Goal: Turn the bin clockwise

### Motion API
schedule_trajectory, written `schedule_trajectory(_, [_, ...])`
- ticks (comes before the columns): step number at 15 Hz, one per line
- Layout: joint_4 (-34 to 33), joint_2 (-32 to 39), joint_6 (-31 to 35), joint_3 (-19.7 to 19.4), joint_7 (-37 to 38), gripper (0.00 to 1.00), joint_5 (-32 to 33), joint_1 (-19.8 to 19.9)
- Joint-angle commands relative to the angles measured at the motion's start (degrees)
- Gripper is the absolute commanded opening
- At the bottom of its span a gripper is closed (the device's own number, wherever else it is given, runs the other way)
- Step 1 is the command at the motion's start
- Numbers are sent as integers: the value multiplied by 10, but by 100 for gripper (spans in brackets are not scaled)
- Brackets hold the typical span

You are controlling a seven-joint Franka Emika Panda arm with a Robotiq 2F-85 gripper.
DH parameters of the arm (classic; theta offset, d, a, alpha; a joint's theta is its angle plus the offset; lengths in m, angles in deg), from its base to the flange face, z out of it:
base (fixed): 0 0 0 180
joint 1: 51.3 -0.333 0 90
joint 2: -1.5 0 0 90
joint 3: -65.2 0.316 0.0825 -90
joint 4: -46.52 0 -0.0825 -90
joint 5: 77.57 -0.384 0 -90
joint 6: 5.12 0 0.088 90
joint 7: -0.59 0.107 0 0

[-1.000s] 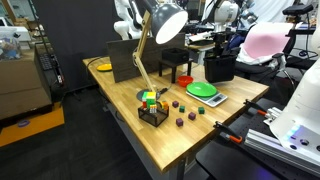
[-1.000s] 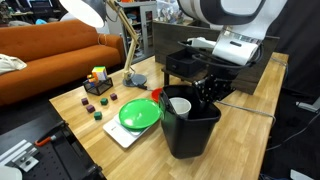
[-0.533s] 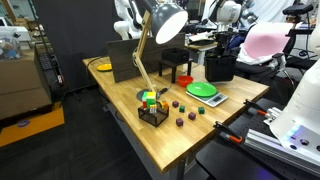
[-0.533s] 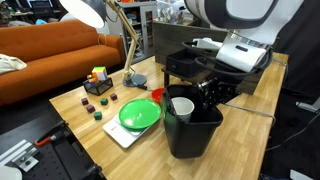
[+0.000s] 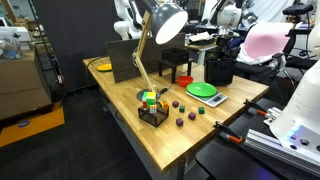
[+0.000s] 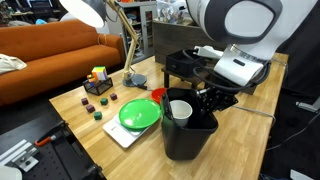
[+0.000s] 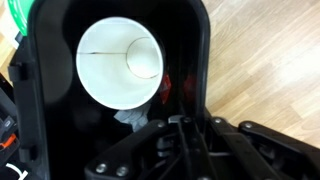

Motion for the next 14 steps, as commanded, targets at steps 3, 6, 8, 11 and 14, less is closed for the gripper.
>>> schedule_trajectory(3, [12, -4, 12, 5, 0, 34, 1, 1])
schedule_trajectory(6, [19, -8, 12, 3, -1, 47, 5, 1])
schedule_trajectory(8, [25, -12, 14, 1, -1, 61, 10, -1])
schedule_trajectory(11, [30, -21, 18, -5, -3, 83, 24, -5])
schedule_trajectory(14, [37, -42, 25, -6, -15, 99, 49, -9])
